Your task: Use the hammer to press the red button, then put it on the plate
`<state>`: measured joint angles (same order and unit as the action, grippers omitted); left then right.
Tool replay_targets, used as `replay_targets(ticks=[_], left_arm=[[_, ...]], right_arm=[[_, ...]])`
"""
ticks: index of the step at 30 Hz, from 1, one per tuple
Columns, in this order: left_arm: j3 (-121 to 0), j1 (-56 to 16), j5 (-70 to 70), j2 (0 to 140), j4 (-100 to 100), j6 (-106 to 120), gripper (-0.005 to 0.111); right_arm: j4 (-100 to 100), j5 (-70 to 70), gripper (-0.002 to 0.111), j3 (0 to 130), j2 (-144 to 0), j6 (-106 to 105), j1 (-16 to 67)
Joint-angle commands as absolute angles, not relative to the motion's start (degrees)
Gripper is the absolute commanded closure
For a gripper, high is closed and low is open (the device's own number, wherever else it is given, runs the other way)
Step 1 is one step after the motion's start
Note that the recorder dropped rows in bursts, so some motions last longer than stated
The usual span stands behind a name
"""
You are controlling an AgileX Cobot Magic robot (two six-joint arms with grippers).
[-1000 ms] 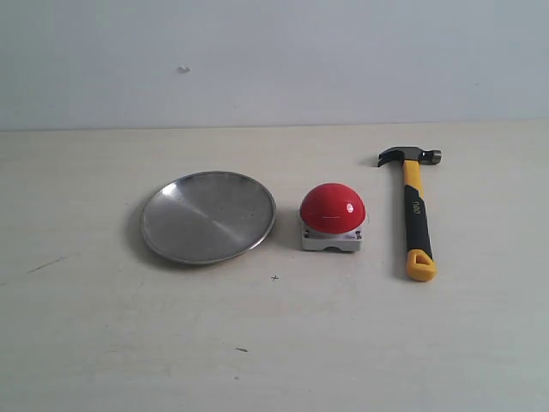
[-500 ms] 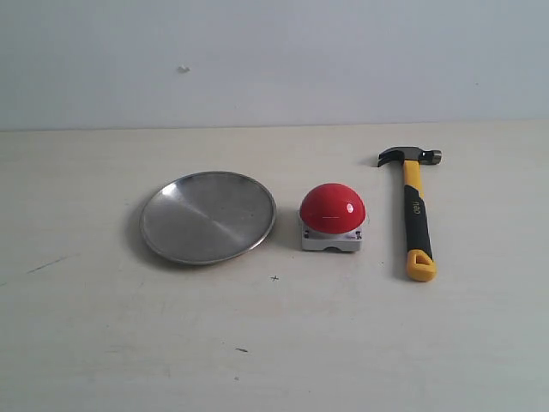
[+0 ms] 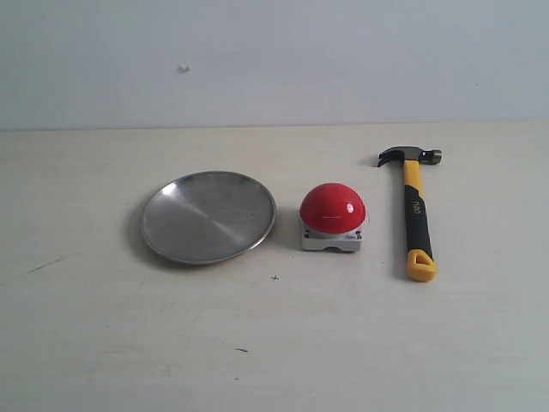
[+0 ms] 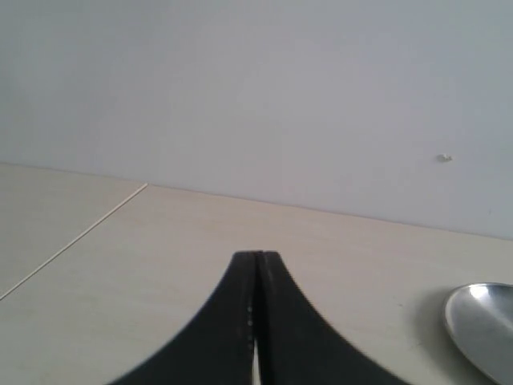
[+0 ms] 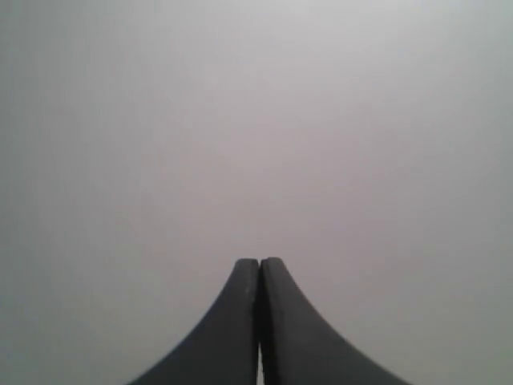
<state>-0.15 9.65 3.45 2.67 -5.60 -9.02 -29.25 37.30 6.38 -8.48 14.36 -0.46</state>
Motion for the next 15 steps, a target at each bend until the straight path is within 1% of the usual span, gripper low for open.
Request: replay_targets(ticks=[1,3,8,11,15], left_arm=[[0.00,9.58,3.29,2.42,-5.81,-9.23,0.107],[0.00,9.58,3.29,2.42,-5.81,-9.23,0.107],[0.00,9.58,3.29,2.42,-5.81,-9.23,0.107],[0.00,9.58,3.29,2.42,-5.81,-9.23,0.107],[0.00,9.58,3.29,2.42,-5.81,-9.23,0.107]], right_arm=[[-30.03,30.79,0.108,16.70,-20.19,1.22,-0.71],[-30.03,24.93,0.108,23.33,-26.28,-5.50,-0.71],[-34.35,4.98,0.108,39.16,-43.40,-21.31,-0.71],[-34.08,-4.64,0.108,47.31,-52.85,-22.46,-0.71],[-33.37,-13.29,0.108,55.43,-64.85,-22.46,-0.84]])
